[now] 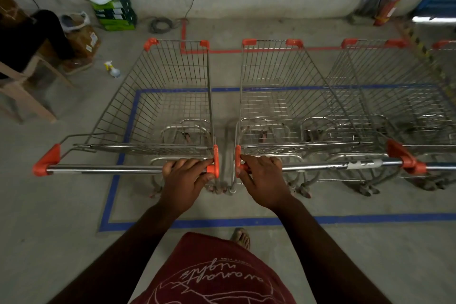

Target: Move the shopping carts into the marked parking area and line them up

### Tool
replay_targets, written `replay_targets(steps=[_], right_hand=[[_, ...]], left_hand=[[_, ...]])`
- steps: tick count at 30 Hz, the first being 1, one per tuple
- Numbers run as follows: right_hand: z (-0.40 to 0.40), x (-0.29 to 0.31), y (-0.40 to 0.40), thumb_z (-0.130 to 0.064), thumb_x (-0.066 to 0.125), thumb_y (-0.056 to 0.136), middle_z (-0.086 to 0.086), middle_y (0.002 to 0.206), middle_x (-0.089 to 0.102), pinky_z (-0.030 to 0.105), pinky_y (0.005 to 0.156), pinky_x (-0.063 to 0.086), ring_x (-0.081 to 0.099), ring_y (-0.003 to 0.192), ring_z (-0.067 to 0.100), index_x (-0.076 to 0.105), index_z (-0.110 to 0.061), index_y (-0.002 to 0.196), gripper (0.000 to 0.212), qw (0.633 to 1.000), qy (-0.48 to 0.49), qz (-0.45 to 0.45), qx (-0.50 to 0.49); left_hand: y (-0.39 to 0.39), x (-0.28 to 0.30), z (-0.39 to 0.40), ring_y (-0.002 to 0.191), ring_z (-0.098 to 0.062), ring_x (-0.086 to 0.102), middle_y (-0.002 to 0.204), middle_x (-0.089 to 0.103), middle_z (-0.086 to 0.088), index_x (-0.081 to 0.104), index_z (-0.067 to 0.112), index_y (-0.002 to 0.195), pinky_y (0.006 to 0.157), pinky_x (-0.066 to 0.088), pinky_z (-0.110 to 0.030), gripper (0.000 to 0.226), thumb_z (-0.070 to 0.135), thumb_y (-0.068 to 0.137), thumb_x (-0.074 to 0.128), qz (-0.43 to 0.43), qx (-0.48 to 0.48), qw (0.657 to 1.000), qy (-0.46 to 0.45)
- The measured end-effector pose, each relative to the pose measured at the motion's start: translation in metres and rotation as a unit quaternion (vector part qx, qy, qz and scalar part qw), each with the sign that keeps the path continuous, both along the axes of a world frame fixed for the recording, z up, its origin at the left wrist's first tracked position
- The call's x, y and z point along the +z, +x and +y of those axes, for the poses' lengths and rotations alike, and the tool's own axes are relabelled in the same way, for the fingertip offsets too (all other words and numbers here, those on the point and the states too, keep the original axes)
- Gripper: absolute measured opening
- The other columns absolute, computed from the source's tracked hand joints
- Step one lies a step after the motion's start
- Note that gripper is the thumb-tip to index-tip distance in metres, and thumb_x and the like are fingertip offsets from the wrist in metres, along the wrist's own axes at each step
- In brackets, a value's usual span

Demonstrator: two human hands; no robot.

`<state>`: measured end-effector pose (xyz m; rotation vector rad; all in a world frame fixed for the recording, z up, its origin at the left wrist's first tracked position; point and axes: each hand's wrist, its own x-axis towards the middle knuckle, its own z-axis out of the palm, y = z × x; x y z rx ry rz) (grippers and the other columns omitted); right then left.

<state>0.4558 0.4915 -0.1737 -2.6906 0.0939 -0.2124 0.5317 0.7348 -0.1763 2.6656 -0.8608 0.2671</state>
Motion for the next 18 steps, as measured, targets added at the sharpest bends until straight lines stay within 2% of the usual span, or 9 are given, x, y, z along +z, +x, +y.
replay_targets(steps=[5, 11, 15, 18], right_hand=[[-0.0029, 0.001, 0.0014, -0.061, 0.032, 0.102, -0.009, 0.105, 0.077, 0.039, 0.097, 0.029, 0.066, 0.1, 0.022, 0.063, -0.025, 0.134, 0.057, 1.0, -0.004, 0.013, 0.012], [-0.0042, 0.0005, 0.0005, -0.063, 0.031, 0.101, -0.009, 0.105, 0.076, 0.04, 0.097, 0.031, 0.066, 0.102, 0.023, 0.063, -0.025, 0.134, 0.059, 1.0, -0.006, 0.014, 0.014], [-0.002, 0.0022, -0.001, -0.06, 0.036, 0.1, -0.008, 0.103, 0.076, 0.041, 0.099, 0.034, 0.067, 0.1, 0.025, 0.064, -0.024, 0.131, 0.055, 1.0, 0.02, 0.0, 0.014], [-0.003, 0.0015, -0.0039, -0.054, 0.047, 0.1, -0.002, 0.117, 0.073, 0.043, 0.099, 0.038, 0.063, 0.108, 0.025, 0.06, -0.024, 0.137, 0.05, 0.997, 0.067, -0.041, -0.003]], left_hand=[[-0.0038, 0.0021, -0.0016, 0.1, -0.02, 0.067, 0.109, 0.072, 0.013, 0.068, 0.035, 0.125, 0.091, 0.036, -0.045, 0.042, 0.057, 0.098, 0.046, 0.002, -0.001, 1.0, -0.007], [-0.0062, 0.0039, -0.0028, 0.102, -0.022, 0.067, 0.109, 0.073, 0.01, 0.069, 0.032, 0.123, 0.094, 0.03, -0.041, 0.042, 0.056, 0.097, 0.046, 0.002, 0.008, 1.0, -0.011], [-0.008, 0.0041, -0.004, 0.111, -0.02, 0.061, 0.116, 0.073, 0.005, 0.068, 0.03, 0.123, 0.103, 0.03, -0.043, 0.041, 0.053, 0.097, 0.048, -0.006, 0.012, 1.0, -0.025], [-0.0075, 0.0041, -0.0039, 0.116, -0.021, 0.06, 0.123, 0.071, 0.0, 0.069, 0.025, 0.124, 0.107, 0.034, -0.048, 0.042, 0.052, 0.096, 0.052, 0.005, 0.021, 0.999, -0.047]])
